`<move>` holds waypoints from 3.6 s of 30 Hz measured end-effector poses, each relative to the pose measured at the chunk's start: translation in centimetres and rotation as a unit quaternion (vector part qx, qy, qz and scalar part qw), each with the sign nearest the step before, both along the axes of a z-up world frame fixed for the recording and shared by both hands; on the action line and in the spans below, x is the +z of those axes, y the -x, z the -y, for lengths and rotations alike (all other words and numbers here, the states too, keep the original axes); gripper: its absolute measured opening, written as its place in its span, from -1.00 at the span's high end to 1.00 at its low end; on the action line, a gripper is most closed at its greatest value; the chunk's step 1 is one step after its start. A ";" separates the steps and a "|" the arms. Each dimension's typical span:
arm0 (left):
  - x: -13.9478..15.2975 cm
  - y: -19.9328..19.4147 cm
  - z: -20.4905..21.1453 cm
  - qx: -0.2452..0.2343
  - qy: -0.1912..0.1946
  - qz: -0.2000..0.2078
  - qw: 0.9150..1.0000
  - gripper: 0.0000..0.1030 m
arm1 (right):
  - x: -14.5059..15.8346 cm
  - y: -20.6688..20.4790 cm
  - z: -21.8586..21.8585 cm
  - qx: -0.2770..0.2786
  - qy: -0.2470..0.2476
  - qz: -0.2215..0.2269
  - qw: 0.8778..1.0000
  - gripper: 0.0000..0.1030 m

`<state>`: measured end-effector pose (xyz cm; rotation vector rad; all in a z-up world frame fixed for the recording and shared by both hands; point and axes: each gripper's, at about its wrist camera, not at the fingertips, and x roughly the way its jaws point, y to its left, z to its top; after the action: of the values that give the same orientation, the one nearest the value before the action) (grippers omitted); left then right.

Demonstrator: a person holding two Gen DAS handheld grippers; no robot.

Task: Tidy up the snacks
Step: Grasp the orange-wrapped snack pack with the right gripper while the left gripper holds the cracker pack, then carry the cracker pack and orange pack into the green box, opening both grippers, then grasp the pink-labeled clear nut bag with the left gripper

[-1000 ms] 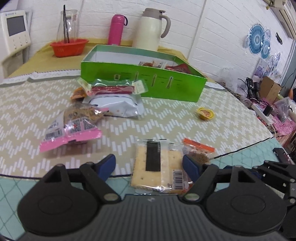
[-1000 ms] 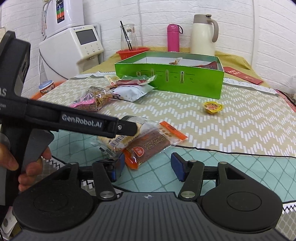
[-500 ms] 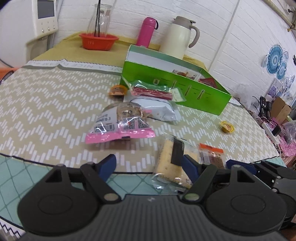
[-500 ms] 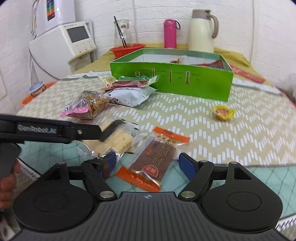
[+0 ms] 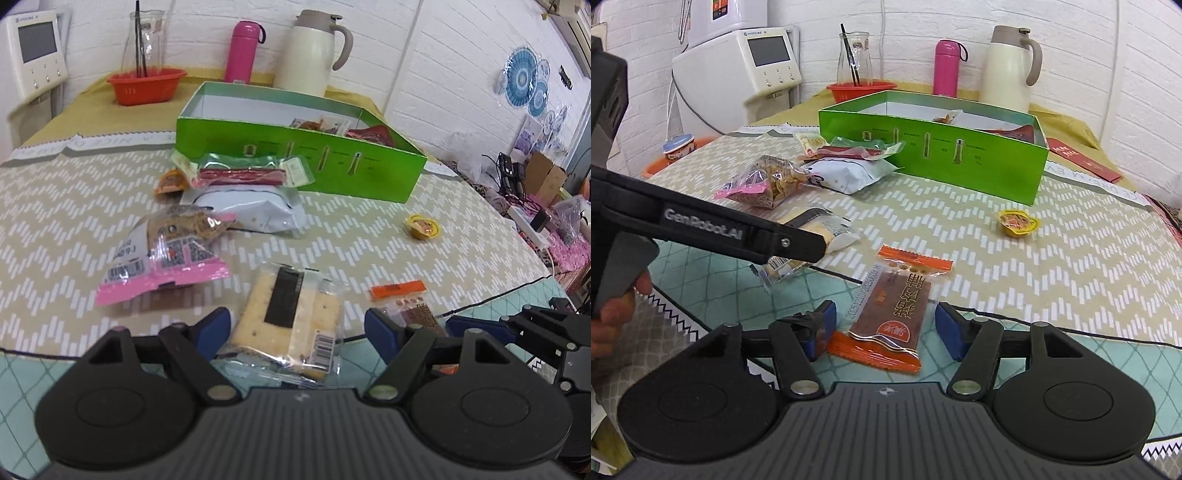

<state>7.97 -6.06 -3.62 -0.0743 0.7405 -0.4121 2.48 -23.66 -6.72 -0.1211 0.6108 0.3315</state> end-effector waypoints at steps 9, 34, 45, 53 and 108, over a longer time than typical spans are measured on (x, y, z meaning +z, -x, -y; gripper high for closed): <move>-0.2 0.1 2.0 -0.025 -0.084 0.035 0.996 -0.11 | -0.1 0.2 -0.5 0.015 -0.015 0.022 1.000 -0.35; 10.4 -4.0 -2.6 0.002 0.107 0.084 0.991 -0.11 | 8.8 -4.0 2.2 -0.002 -0.041 0.162 0.986 -0.31; 11.5 -12.1 -2.1 0.028 0.114 0.085 0.989 -0.11 | 8.6 -12.0 4.0 -0.043 -0.054 0.164 0.984 -0.32; 9.6 -17.3 -1.1 0.039 0.110 0.060 0.991 -0.11 | 7.1 -16.2 3.9 -0.059 -0.035 0.162 0.984 -0.32; 5.6 1.8 -7.9 0.072 0.078 0.074 0.992 -0.81 | 4.3 -0.3 0.1 0.014 -0.082 0.085 0.993 -1.00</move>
<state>6.14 1.82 1.97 -0.2397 0.5531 -0.3330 2.75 -23.81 -2.45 -0.0006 0.4111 0.3928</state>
